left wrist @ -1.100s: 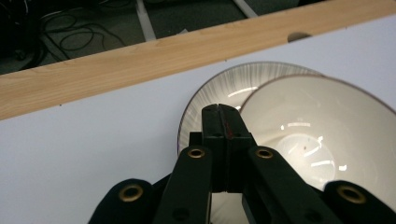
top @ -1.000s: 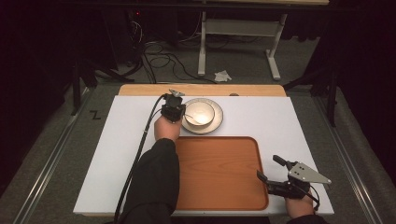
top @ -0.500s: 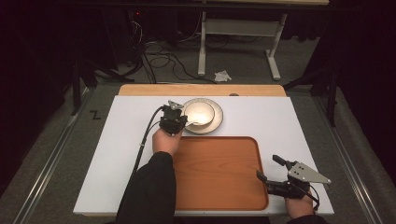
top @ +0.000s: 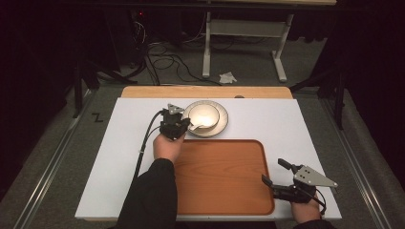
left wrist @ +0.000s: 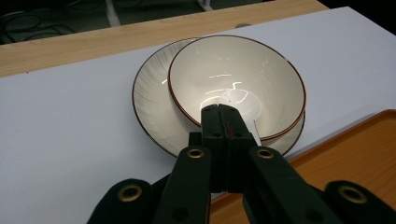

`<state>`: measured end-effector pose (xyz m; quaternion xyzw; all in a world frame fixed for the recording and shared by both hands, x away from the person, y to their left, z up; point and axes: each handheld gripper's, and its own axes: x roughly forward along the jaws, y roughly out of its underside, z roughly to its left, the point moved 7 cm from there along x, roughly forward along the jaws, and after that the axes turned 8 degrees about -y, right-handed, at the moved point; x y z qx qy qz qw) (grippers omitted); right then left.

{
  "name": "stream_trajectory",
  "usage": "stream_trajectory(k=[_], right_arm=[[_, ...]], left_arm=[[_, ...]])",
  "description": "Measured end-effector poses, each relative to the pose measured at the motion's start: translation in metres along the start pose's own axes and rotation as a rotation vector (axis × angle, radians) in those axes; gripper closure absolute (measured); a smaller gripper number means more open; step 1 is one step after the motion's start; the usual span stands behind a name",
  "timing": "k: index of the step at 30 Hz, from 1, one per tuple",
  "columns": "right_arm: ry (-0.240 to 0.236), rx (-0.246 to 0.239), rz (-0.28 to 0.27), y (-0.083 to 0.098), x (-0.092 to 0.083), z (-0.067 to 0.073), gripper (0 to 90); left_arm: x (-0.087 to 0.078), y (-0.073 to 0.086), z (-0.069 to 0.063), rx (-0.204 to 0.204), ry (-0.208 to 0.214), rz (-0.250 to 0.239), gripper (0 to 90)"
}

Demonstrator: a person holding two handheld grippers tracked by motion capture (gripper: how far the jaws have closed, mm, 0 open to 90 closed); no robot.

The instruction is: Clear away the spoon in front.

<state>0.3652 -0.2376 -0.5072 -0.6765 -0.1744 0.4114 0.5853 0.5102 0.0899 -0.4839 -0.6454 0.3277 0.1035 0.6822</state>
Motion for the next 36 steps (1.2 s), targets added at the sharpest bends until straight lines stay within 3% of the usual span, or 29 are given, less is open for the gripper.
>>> stream_trajectory(k=[5, 9, 13, 15, 16, 17, 20, 25, 26, 30, 36], right_arm=[[-0.006, 0.015, 0.0, 0.001, 0.002, -0.001, 16.3], [-0.011, 0.01, 0.002, 0.0, 0.003, 0.001, 16.3], [-0.011, 0.004, 0.004, 0.0, 0.003, 0.001, 16.3], [-0.011, 0.007, 0.004, 0.0, 0.004, 0.001, 16.3], [-0.011, 0.007, 0.004, 0.0, 0.004, 0.001, 16.3], [-0.011, 0.006, 0.005, 0.0, 0.004, 0.001, 16.3], [-0.011, 0.005, 0.008, 0.0, 0.004, 0.002, 16.3], [-0.01, 0.005, 0.008, 0.0, 0.004, 0.002, 16.3], [-0.01, 0.005, 0.008, 0.0, 0.004, 0.002, 16.3], [-0.011, 0.003, 0.006, 0.001, 0.003, 0.001, 16.3], [-0.01, 0.001, 0.008, 0.001, 0.004, 0.001, 16.3]], left_arm=[[-0.009, 0.006, -0.002, -0.034, 0.021, -0.016, 84.9], [-0.014, 0.012, -0.003, -0.101, 0.051, -0.02, 76.4], [-0.016, 0.015, -0.003, -0.14, 0.074, -0.02, 67.8], [-0.017, 0.015, -0.005, -0.189, 0.109, -0.022, 62.5], [-0.017, 0.015, -0.005, -0.189, 0.109, -0.022, 60.6], [-0.016, 0.014, -0.007, -0.235, 0.147, -0.024, 57.4], [-0.013, 0.014, -0.008, -0.286, 0.177, -0.018, 51.7], [-0.005, 0.016, -0.008, -0.328, 0.185, 0.006, 50.2], [-0.001, 0.017, -0.007, -0.354, 0.192, 0.016, 50.6], [0.005, 0.02, -0.007, -0.39, 0.22, 0.034, 53.1], [0.011, 0.024, -0.009, -0.401, 0.223, 0.055, 58.3]])
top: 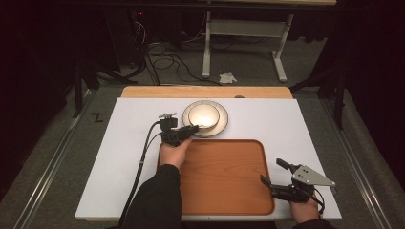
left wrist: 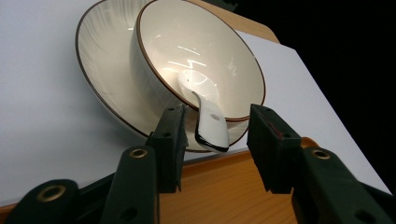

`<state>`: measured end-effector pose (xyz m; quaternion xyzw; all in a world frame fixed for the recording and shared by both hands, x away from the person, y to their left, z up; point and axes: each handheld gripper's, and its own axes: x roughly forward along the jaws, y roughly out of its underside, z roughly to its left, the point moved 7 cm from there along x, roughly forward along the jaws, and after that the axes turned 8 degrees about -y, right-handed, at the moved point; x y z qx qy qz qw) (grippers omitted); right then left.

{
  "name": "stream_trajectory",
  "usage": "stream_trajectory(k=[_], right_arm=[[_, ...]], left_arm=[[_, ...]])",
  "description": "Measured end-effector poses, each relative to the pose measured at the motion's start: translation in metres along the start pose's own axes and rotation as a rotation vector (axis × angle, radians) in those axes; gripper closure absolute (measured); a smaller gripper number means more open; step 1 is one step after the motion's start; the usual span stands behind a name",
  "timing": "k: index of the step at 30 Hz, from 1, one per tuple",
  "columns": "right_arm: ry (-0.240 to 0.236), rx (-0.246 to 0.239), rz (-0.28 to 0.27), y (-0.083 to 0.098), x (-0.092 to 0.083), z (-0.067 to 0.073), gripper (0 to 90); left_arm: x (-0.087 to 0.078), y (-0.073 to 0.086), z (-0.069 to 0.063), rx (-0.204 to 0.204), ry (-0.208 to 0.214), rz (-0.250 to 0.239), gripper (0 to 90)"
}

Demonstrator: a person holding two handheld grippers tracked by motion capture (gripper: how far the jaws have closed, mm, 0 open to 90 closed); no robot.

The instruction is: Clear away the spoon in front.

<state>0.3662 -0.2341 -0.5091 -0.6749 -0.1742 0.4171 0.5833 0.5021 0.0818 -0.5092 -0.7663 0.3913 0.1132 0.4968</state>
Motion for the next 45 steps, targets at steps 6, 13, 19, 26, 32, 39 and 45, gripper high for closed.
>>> stream_trajectory(k=[6, 13, 19, 26, 32, 39, 45], right_arm=[[0.002, -0.001, 0.002, 0.0003, 0.0002, 0.0001, 16.3], [0.004, -0.001, 0.003, 0.0004, 0.0003, -0.0003, 16.3], [0.008, 0.004, 0.002, 0.0007, 0.0, -0.0005, 16.3], [0.007, 0.004, 0.002, 0.0009, 0.0001, -0.0006, 16.3], [0.006, 0.001, 0.005, 0.0013, 0.0005, -0.0007, 16.3], [0.002, 0.0, 0.005, 0.0018, 0.0012, -0.0008, 16.3], [0.005, 0.003, 0.008, 0.0023, 0.0011, -0.0013, 16.3]], left_arm=[[0.0004, -0.0008, -0.0001, -0.022, 0.021, 0.0, 64.5], [0.0019, -0.0009, 0.0017, -0.039, 0.023, 0.01, 71.1], [0.0025, -0.0007, 0.002, -0.04, 0.031, 0.012, 75.3], [0.0027, -0.0006, 0.001, -0.041, 0.033, 0.01, 76.2], [0.0027, -0.001, 0.001, -0.043, 0.04, 0.01, 76.7], [0.0023, -0.0021, 0.001, -0.049, 0.05, 0.007, 77.2], [0.0021, -0.0026, 0.0009, -0.051, 0.054, 0.005, 77.8]])
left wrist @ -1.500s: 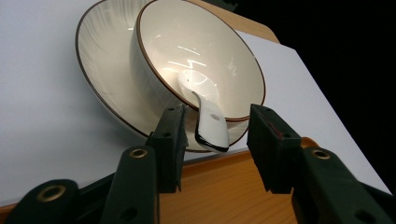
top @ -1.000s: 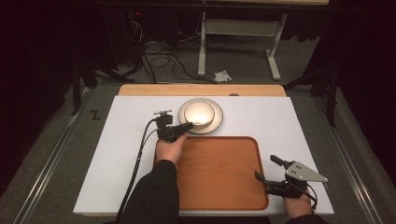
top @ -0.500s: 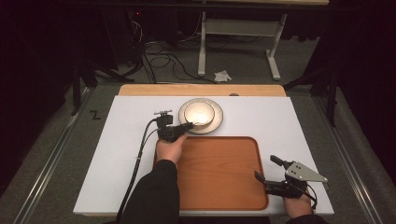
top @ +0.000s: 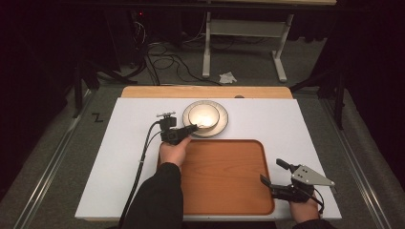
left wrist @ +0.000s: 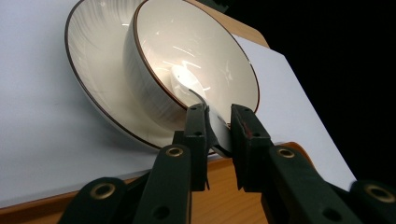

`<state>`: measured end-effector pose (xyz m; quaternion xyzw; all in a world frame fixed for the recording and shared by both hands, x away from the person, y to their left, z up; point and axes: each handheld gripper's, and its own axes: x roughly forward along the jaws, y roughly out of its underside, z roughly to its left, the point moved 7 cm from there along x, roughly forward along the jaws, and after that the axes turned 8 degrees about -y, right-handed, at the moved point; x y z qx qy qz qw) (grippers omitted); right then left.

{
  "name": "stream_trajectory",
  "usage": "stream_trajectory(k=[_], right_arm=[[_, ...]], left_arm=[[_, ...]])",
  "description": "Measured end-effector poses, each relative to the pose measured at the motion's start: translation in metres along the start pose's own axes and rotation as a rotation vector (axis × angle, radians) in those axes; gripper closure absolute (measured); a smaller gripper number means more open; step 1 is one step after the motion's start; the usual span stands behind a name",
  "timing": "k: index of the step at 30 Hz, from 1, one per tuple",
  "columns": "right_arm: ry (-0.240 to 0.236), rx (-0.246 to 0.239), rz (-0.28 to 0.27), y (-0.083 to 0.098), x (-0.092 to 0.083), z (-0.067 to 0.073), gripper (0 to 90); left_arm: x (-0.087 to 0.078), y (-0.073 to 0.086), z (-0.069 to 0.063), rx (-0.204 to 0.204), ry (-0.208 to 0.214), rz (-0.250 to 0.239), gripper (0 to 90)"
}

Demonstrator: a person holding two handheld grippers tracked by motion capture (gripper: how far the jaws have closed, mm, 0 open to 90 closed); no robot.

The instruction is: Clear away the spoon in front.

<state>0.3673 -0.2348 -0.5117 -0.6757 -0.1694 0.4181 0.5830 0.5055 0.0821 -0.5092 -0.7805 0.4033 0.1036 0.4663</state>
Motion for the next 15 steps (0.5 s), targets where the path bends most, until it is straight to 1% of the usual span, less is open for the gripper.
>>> stream_trajectory(k=[10, 11, 13, 14, 15], right_arm=[[-0.001, 0.002, 0.002, 0.0003, 0.0005, 0.0003, 16.3], [-0.001, 0.002, 0.002, 0.0003, 0.0005, 0.0003, 16.3], [-0.001, 0.002, 0.002, 0.0003, 0.0005, 0.0002, 16.3], [-0.001, 0.002, 0.001, 0.0003, 0.0005, 0.0003, 16.3], [0.0, 0.001, 0.001, 0.0003, 0.0004, 0.0001, 16.3]], left_arm=[[-0.0001, 0.0, 0.0002, 0.009, -0.003, -0.001, 79.9], [0.0001, 0.0003, 0.0001, 0.01, -0.004, 0.0, 80.7], [0.0002, 0.0006, -0.0002, 0.012, -0.007, -0.003, 85.5], [-0.0004, -0.0002, -0.0007, 0.02, -0.009, -0.011, 85.5], [0.0001, 0.0001, -0.0017, 0.024, -0.001, -0.006, 85.6]])
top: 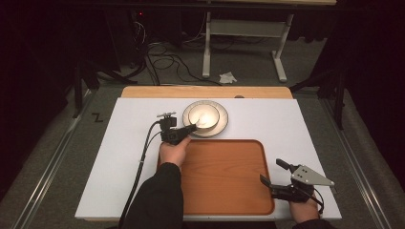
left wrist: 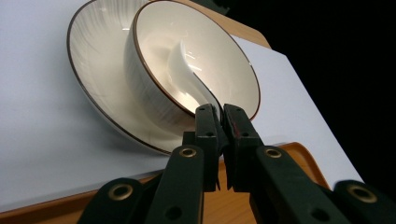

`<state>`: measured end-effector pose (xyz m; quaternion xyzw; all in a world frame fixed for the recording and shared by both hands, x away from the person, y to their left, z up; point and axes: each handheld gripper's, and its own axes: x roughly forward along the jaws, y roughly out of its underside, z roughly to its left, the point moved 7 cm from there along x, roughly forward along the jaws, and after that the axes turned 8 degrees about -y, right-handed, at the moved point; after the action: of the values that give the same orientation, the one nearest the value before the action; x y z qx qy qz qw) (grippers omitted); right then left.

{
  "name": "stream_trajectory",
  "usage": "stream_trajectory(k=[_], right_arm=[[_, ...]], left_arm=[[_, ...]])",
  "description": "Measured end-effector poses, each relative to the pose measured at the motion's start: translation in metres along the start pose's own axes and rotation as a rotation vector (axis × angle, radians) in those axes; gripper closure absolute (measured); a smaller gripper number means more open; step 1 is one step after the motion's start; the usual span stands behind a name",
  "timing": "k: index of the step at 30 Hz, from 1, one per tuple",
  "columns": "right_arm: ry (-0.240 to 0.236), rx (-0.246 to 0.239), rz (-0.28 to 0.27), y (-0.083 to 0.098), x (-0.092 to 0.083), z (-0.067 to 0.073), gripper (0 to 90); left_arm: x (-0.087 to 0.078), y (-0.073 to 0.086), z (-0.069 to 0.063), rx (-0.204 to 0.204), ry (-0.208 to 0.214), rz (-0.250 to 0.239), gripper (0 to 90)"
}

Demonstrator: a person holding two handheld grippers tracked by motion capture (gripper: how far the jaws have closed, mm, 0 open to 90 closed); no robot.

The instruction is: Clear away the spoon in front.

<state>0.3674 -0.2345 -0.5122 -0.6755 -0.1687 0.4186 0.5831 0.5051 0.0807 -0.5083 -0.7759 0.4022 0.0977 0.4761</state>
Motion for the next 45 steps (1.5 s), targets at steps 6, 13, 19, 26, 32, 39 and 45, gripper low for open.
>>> stream_trajectory(k=[6, 13, 19, 26, 32, 39, 45], right_arm=[[0.001, -0.001, -0.001, 0.0, 0.0, -0.001, 16.3], [0.0, 0.001, -0.001, 0.0, 0.0, -0.001, 16.3], [0.0, 0.002, -0.001, 0.0, 0.0, 0.0, 16.3], [0.001, 0.001, -0.002, 0.0, 0.0, 0.0, 16.3], [0.0, -0.001, -0.004, 0.0, 0.0, 0.0, 16.3], [0.002, -0.001, -0.003, 0.0, 0.0, -0.001, 16.3], [0.001, 0.005, -0.003, 0.0, -0.001, -0.001, 16.3]], left_arm=[[-0.003, -0.002, -0.007, 0.081, -0.019, -0.036, 85.8], [-0.011, -0.008, -0.014, 0.15, -0.032, -0.089, 85.8], [-0.015, -0.007, -0.015, 0.191, -0.039, -0.096, 85.8], [-0.024, -0.008, -0.019, 0.258, -0.057, -0.126, 85.8], [-0.033, -0.008, -0.024, 0.305, -0.055, -0.159, 85.8], [-0.042, -0.006, -0.029, 0.35, -0.043, -0.174, 85.8], [-0.052, -0.002, -0.033, 0.355, -0.011, -0.174, 85.7]])
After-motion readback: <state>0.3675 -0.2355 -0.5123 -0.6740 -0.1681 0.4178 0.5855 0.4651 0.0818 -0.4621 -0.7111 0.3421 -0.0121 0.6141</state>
